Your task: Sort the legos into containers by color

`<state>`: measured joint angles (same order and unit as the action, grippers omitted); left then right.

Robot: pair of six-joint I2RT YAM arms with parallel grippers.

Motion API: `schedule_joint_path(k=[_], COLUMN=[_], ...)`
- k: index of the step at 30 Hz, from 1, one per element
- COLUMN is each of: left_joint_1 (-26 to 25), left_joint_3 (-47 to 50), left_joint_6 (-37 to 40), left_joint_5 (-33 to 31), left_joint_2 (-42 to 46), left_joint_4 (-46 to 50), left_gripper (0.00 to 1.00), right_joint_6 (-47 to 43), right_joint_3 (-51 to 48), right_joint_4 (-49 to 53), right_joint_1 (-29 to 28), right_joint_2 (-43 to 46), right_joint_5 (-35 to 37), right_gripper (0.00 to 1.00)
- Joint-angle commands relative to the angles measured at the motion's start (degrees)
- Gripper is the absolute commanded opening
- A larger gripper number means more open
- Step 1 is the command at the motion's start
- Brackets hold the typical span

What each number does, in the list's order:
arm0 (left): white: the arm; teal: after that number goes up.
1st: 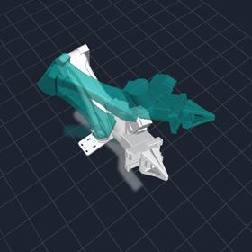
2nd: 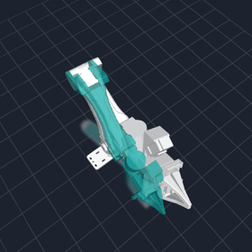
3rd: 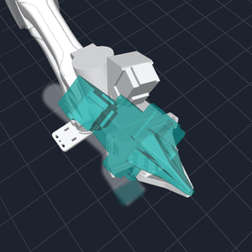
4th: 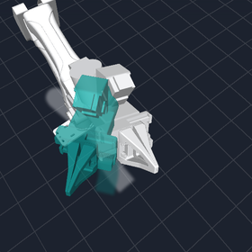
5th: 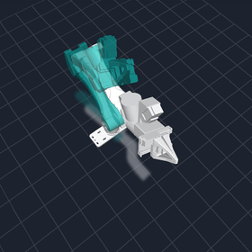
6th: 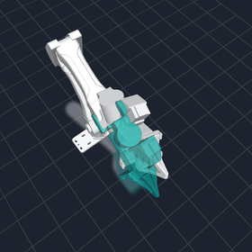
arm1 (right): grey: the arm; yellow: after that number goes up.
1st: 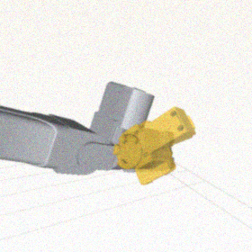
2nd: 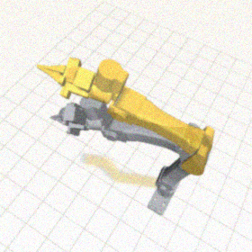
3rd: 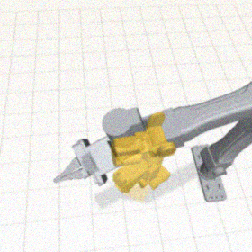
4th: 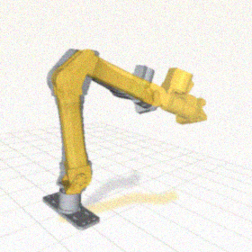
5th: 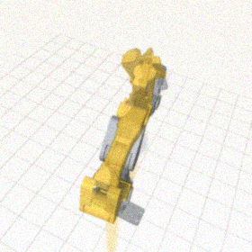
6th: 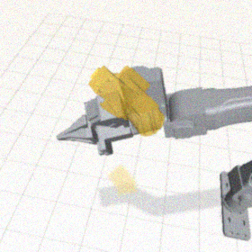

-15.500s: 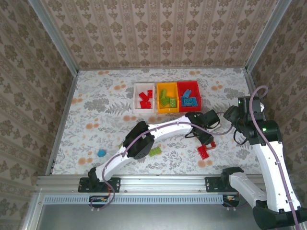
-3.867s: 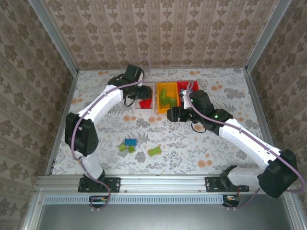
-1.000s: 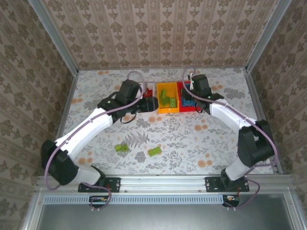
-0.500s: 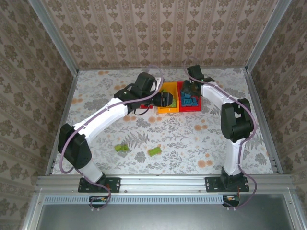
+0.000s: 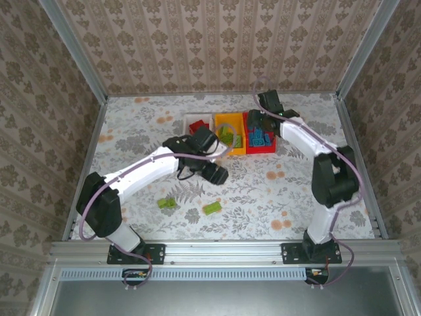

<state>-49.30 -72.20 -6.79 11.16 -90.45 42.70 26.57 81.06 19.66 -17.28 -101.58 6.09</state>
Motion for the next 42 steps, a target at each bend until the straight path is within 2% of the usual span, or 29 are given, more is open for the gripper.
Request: schedule_joint_path(k=[1,5,9,13,16,29,32,35,42], left_joint_1=[-4.9,-8.6,-10.5,-12.2,-12.5,-12.6,-12.6,-12.6,-12.6], left_joint_3=[2.9,5.4,6.1,6.4,6.9,4.9,4.4,3.5,2.7], left_joint_6=[10.4,11.5,12.2,13.2,13.3,11.3,11.3,11.4,9.7], left_joint_5=[-4.0,-7.0,-6.8,-5.8,-5.5,-7.6,-8.3,-8.9,-14.0], left_joint_2=[1.4,-1.5,-4.2,-6.8,-8.9,-17.5,-18.7,-20.0,-17.9], left_joint_4=[5.7,5.3,4.4,4.9,5.4,8.3,7.7,7.7,7.8], left_gripper=[0.77,0.78,0.80,0.80,0.80,0.69,0.60,0.45,0.35], right_joint_6=[-4.5,-3.8,0.0,2.8,4.0,5.6,5.4,5.5,5.1], right_joint_3=[-9.7,-23.1,-33.6,-39.1,-41.0,-41.5,-41.3,-41.2,-40.3], right_joint_4=[-9.4,-13.8,-11.1,-4.7,-1.9,-1.0,-1.3,-1.1,-0.4], right_joint_1=[-2.5,-4.9,-6.3,-7.1,-7.2,-8.6,-8.7,-8.8,-8.8], right_joint_2=[12.4,24.7,36.3,47.1,51.8,54.2,53.7,53.4,53.5], right_joint_5=[-1.4,-6.5,-10.3,-10.2,-10.1,-9.8,-10.1,-10.2,-10.5], right_gripper=[0.66,0.71,0.75,0.76,0.76,0.76,0.76,0.76,0.76])
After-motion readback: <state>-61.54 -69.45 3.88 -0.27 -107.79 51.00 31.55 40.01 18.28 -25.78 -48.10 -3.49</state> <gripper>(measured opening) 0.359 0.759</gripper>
